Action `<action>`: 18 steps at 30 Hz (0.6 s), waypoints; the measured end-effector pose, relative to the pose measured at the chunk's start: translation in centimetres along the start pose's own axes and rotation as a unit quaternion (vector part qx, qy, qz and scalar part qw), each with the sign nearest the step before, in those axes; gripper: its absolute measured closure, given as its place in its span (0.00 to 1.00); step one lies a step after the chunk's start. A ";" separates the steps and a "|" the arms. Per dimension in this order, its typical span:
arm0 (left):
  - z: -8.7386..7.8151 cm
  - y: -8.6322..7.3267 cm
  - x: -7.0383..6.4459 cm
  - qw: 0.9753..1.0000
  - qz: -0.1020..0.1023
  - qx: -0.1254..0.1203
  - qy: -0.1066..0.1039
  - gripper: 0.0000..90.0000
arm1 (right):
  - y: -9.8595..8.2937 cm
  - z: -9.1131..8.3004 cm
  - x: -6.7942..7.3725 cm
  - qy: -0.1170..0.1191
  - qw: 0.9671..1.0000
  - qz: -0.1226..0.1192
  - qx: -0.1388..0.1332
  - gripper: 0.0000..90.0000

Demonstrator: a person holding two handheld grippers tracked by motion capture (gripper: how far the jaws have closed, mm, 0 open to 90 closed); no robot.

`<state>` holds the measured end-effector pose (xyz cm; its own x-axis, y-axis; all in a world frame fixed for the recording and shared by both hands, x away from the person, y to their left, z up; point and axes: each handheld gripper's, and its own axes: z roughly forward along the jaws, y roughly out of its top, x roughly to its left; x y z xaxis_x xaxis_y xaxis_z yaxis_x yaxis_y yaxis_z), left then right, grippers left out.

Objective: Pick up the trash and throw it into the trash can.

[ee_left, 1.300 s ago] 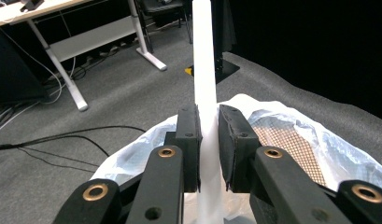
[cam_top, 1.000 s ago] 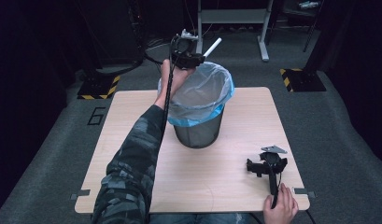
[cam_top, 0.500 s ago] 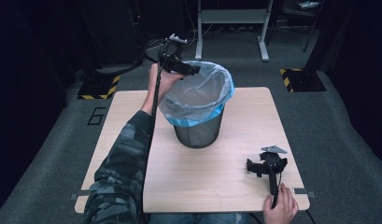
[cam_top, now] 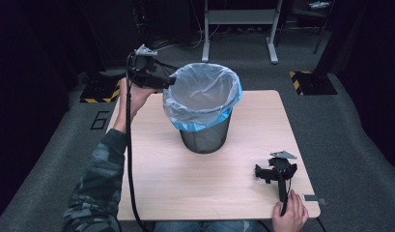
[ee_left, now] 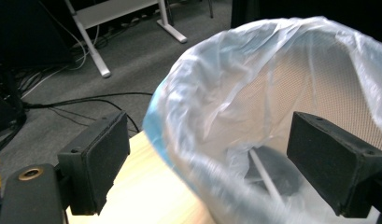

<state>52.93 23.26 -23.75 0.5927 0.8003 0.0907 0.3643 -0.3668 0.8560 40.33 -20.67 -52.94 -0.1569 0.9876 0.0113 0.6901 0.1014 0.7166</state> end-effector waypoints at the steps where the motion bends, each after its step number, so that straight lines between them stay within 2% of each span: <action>1: -0.2 -0.6 0.2 1.000 -0.003 0.000 0.002 0.14 | 0.0 0.0 0.0 0.000 1.000 -0.001 0.000 0.00; 2: -0.7 -1.9 0.6 1.000 -0.008 -0.004 0.009 0.14 | 0.0 0.0 0.0 0.000 1.000 -0.001 0.000 0.00; 3: -0.7 -1.9 0.6 1.000 -0.008 -0.004 0.009 0.14 | 0.0 0.0 0.0 0.000 1.000 -0.001 0.000 0.00; 5: -0.9 -2.9 0.9 1.000 -0.009 -0.003 0.015 0.14 | 0.0 0.0 0.0 0.000 1.000 -0.001 0.000 0.00; 10: -0.9 -7.4 2.3 0.999 -0.038 0.000 0.030 0.14 | 0.0 0.0 0.0 0.000 1.000 0.000 0.000 0.00; 14: -0.2 -11.4 3.3 0.997 -0.062 0.022 0.034 0.10 | 0.0 0.0 0.0 0.000 1.000 0.001 0.000 0.00; 17: 0.8 -15.3 3.5 0.995 -0.074 0.050 0.042 0.07 | 0.0 0.0 0.0 0.000 1.000 0.000 0.000 0.00; 18: 1.4 -17.0 3.5 0.994 -0.082 0.064 0.045 0.06 | 0.0 0.0 0.0 0.000 1.000 0.000 0.000 0.00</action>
<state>49.79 31.67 -38.72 0.4535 0.8913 0.0047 0.5431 -0.2805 0.7914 40.33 -20.66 -52.93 -0.1563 0.9876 0.0115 0.6905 0.1009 0.7163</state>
